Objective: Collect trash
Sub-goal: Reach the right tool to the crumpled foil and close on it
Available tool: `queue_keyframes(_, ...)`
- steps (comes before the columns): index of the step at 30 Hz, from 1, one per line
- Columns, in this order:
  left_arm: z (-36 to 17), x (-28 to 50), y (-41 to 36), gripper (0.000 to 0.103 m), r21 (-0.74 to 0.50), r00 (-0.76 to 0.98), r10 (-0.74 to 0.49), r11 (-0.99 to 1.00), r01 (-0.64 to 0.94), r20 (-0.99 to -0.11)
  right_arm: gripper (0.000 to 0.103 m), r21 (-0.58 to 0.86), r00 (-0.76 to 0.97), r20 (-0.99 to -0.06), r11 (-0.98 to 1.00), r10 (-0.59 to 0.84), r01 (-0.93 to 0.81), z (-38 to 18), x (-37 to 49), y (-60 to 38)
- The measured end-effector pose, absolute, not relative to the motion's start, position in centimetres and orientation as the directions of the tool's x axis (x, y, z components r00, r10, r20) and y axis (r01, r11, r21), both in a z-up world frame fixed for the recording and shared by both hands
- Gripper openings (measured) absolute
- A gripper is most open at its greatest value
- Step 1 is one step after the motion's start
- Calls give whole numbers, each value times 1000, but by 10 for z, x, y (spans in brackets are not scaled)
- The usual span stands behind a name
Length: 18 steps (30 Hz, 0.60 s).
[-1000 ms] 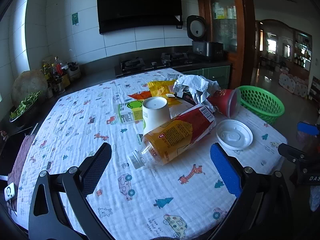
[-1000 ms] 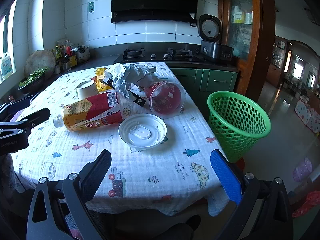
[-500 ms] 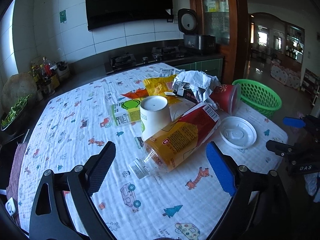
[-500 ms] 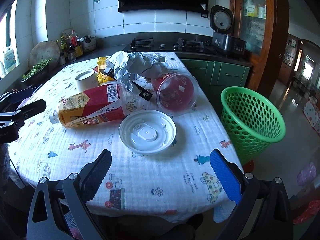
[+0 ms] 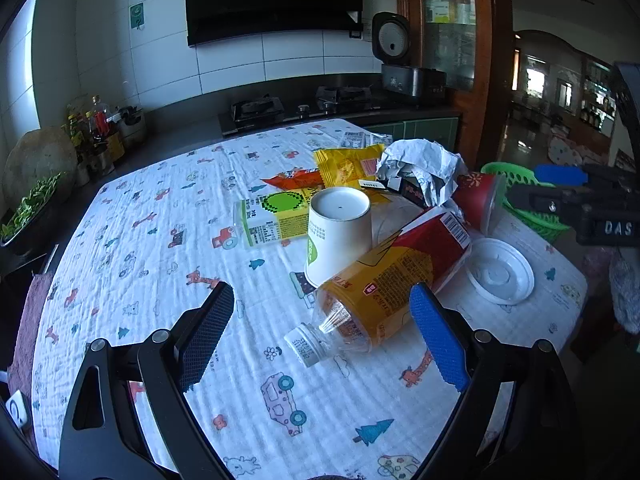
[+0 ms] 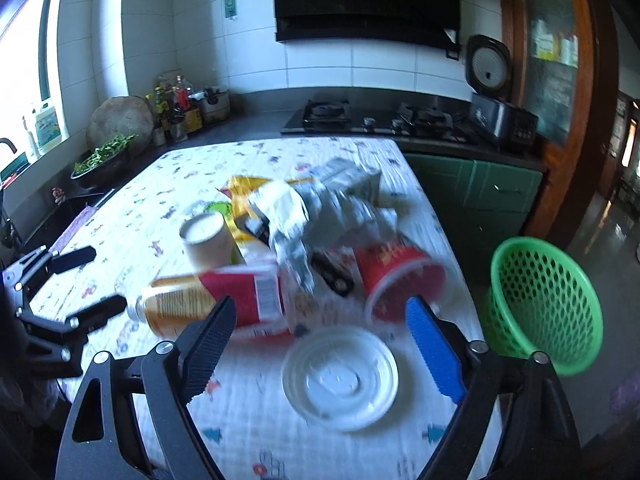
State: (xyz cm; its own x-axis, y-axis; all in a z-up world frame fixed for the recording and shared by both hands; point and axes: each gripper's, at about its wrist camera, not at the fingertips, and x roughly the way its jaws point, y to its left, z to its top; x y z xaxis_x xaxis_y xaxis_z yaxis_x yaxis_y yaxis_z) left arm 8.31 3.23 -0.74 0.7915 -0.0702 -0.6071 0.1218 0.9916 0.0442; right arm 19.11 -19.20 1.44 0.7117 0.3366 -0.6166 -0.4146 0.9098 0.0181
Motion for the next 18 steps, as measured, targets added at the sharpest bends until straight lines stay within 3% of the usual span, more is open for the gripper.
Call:
queue_keyframes(7, -11, 88, 36, 88, 42, 780, -91, 988, 148, -619, 81, -29, 685, -626, 867, 372, -497, 28, 239, -163)
queue_keyframes(18, -14, 107, 28, 88, 62, 768, -125, 976, 209, -628, 82, -9, 576, -715, 818, 396, -575, 4, 300, -145)
